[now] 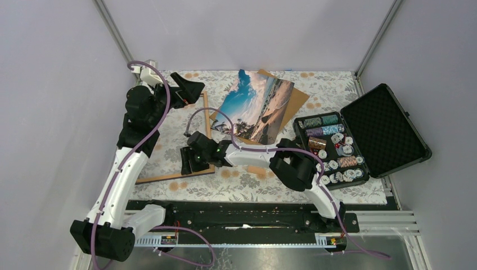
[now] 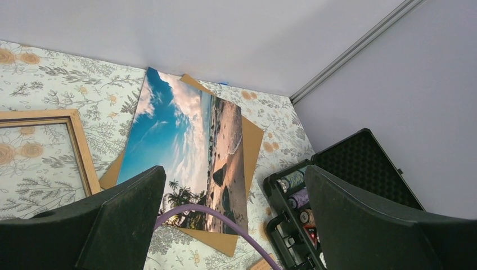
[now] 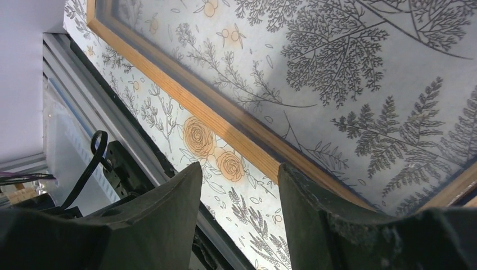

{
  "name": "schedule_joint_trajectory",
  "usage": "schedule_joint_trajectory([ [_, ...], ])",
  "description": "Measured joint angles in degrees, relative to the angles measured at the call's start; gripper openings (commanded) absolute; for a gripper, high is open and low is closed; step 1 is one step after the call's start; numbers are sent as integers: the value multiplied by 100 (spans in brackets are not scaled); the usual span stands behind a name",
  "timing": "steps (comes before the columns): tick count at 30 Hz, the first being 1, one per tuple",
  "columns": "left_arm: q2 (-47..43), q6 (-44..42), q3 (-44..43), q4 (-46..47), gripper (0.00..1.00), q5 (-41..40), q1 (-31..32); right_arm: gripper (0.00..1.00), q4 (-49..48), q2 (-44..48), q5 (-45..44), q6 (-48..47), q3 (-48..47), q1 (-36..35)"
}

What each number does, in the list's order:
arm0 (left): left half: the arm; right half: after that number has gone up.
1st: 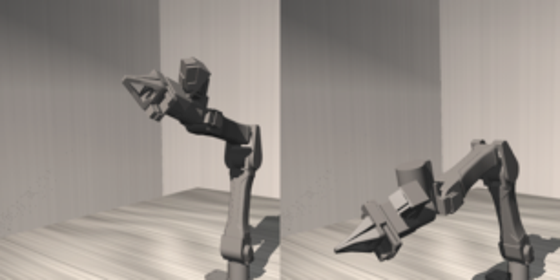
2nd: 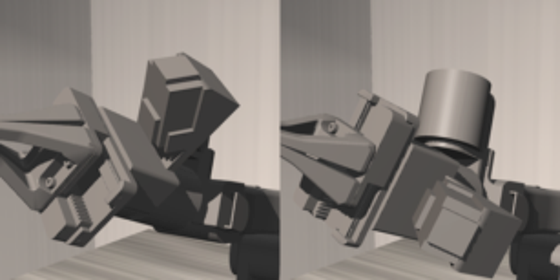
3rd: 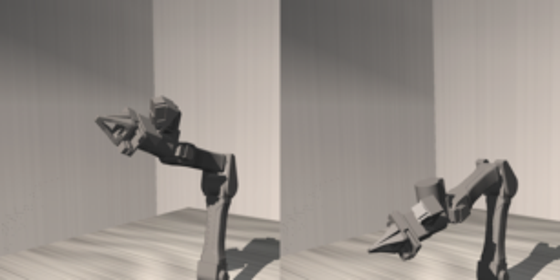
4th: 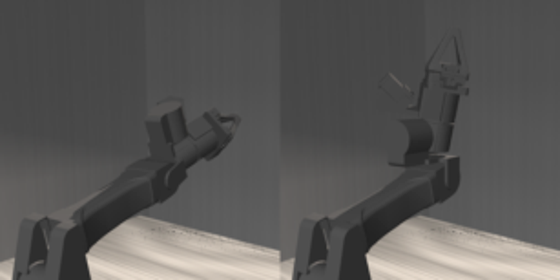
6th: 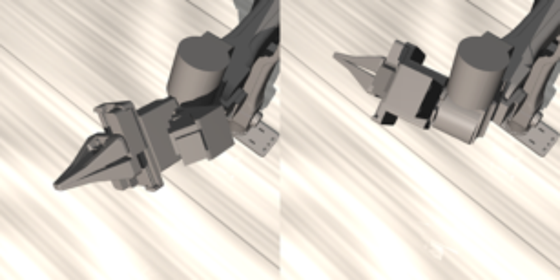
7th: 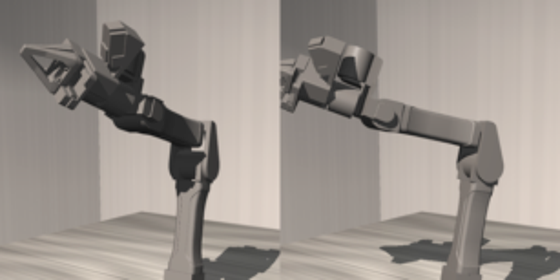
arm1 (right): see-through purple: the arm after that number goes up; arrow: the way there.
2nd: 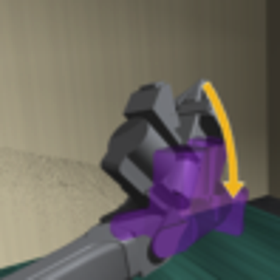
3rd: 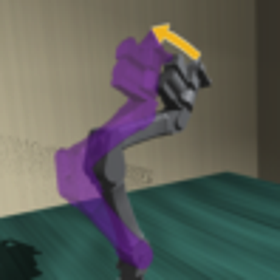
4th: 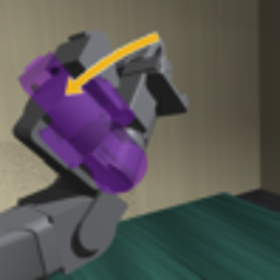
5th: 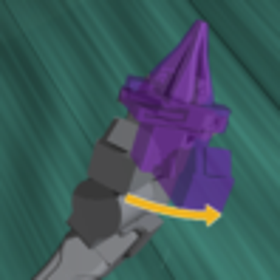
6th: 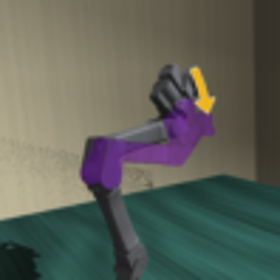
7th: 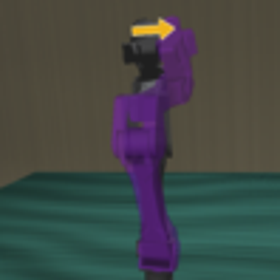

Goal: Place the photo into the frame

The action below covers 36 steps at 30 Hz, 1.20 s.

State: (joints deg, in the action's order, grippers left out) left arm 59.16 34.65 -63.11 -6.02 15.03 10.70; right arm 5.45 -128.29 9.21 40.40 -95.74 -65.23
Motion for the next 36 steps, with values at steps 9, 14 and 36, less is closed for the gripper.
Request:
schedule_joint_trajectory([
  [9, 33, 39, 0, 13, 99, 31, -22, 59, -313, 70, 83, 109, 249, -15],
  [14, 35, 59, 0, 13, 99, 72, -31, 59, -302, 72, -83, 98, 249, -50],
  [36, 35, 101, 0, 13, 99, 111, -42, 77, 354, -28, -1593, -640, -153, -328],
])
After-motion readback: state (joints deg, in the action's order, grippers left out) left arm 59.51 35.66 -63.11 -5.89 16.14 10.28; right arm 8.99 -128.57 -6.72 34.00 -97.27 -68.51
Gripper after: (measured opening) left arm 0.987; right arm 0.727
